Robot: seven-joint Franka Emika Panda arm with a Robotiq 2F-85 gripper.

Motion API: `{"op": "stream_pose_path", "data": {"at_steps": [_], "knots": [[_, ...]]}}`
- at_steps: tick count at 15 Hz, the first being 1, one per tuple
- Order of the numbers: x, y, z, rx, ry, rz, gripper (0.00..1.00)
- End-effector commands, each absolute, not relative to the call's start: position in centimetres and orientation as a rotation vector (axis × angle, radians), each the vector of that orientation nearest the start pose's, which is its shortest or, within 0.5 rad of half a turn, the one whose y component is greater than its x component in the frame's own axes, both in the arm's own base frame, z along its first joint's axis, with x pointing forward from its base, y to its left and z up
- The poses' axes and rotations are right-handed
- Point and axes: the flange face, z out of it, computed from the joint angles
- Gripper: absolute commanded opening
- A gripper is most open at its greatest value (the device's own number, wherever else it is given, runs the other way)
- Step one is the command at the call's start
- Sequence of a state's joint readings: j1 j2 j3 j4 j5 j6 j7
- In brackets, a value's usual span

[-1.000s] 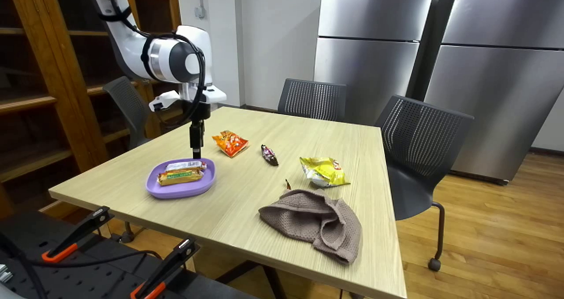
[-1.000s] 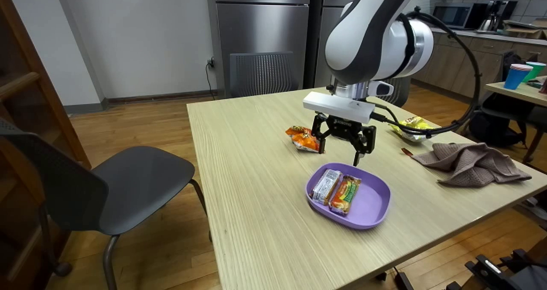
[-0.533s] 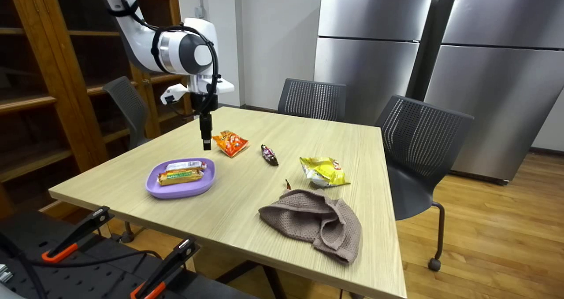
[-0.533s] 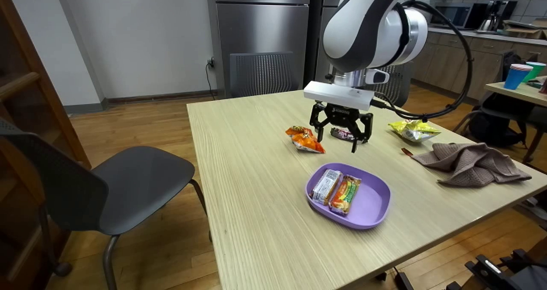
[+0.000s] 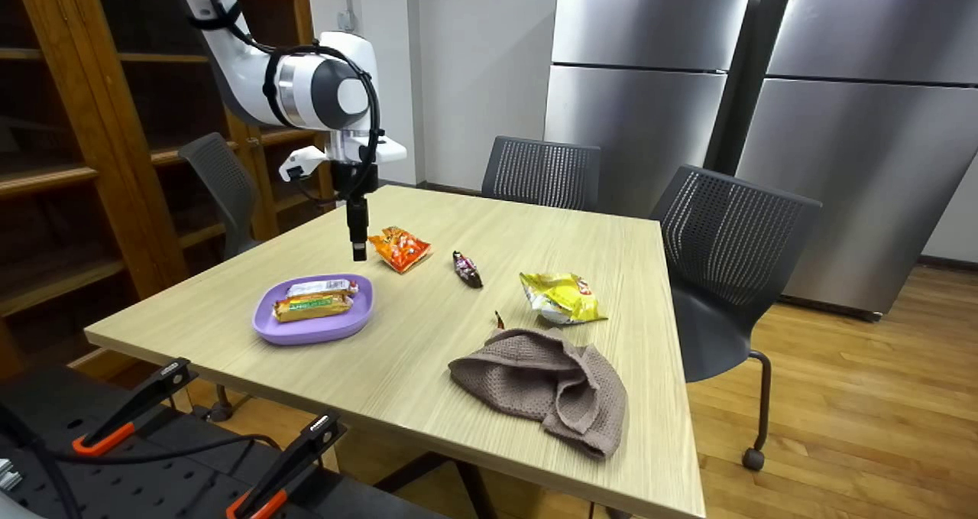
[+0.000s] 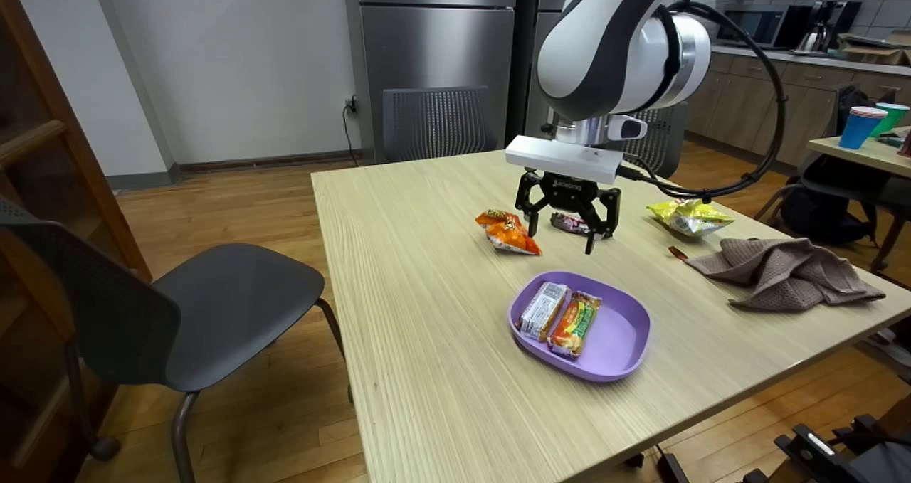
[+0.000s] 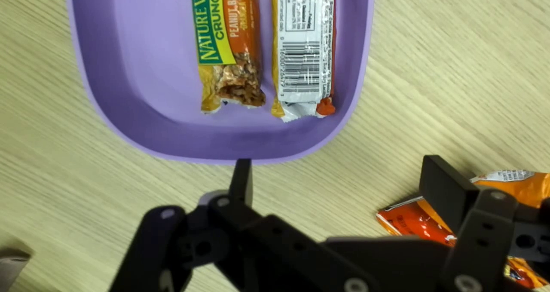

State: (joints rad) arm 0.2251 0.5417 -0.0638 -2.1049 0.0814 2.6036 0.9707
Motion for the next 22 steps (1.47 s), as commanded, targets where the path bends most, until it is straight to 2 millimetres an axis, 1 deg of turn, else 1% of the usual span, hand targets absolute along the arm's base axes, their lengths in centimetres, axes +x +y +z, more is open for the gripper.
{"op": "stream_pose_path", "data": {"at_steps": [1, 4, 7, 9, 17, 22], "knots": [[56.5, 8.9, 15.3, -2.862, 1.333, 0.062, 1.00], [57.3, 8.1, 15.5, -2.869, 1.332, 0.043, 1.00], [57.6, 6.3, 15.6, -2.885, 1.328, 0.025, 1.00], [57.8, 5.2, 15.5, -2.912, 1.288, 0.025, 1.00], [59.1, 0.4, 14.9, -3.020, 0.988, 0.021, 1.00], [60.3, -1.7, 14.5, -3.088, 0.734, 0.012, 1.00]]}}
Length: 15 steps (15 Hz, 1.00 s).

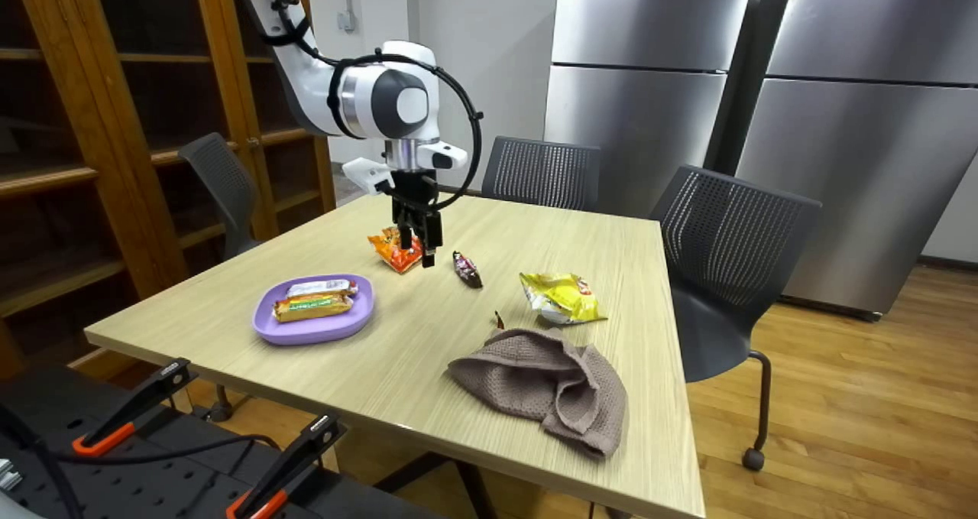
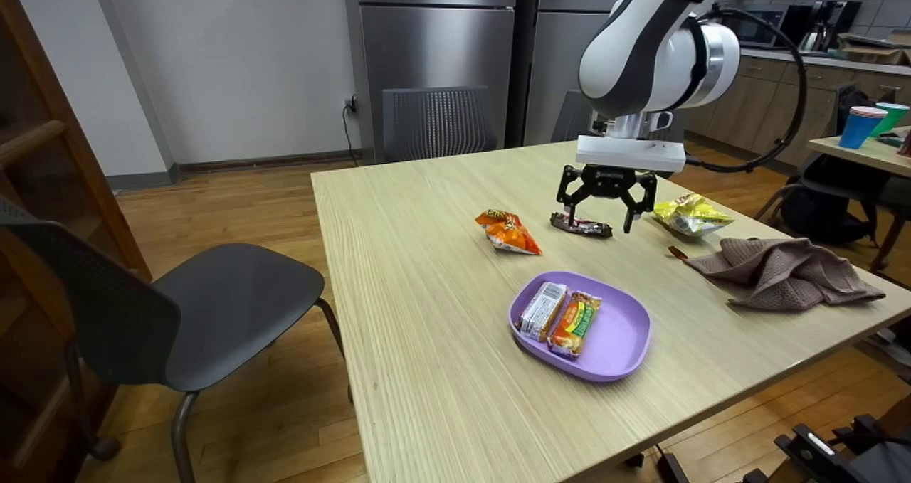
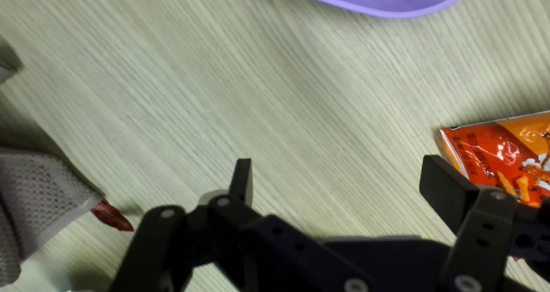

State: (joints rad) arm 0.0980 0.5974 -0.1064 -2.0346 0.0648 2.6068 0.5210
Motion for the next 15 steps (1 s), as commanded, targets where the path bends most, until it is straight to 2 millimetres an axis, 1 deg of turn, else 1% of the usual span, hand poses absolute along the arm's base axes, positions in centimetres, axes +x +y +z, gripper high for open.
{"op": "stream_pose_path", "data": {"at_steps": [1, 8, 11, 15], "knots": [[60.6, -2.0, 14.5, -3.098, 0.687, 0.009, 1.00], [62.5, -4.3, 13.7, -3.155, 0.372, -0.051, 1.00], [63.5, -4.7, 13.3, -3.169, 0.235, -0.102, 1.00], [64.5, -4.6, 12.6, -3.181, 0.077, -0.152, 1.00]]}}
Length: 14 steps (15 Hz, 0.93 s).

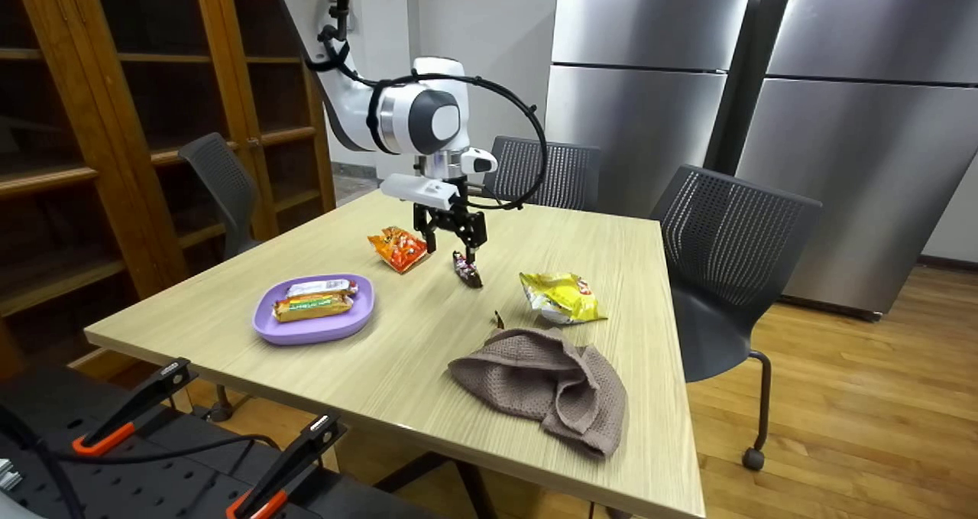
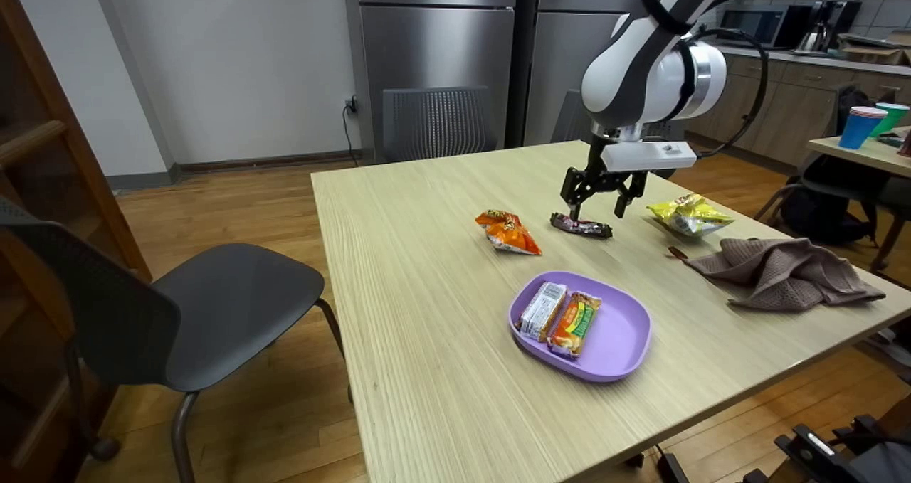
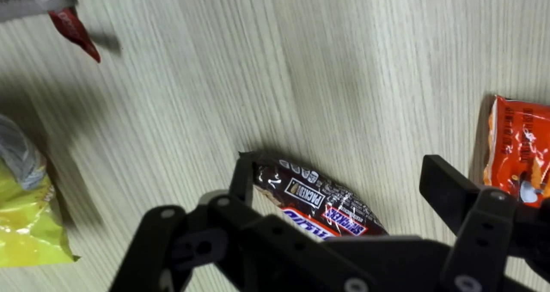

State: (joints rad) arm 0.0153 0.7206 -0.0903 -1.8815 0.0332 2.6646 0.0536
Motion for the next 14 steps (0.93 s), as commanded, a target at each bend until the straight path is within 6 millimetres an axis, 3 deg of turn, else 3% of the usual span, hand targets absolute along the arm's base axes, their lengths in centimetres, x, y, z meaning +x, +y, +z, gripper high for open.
{"op": "stream_pose_path", "data": {"at_steps": [1, 6, 14], "knots": [[64.8, -4.6, 12.3, -3.185, 0.039, -0.163, 1.00], [65.9, -4.4, 11.2, -3.186, -0.078, -0.186, 1.00], [67.7, -4.8, 9.8, -3.179, -0.128, -0.195, 1.00]]}}
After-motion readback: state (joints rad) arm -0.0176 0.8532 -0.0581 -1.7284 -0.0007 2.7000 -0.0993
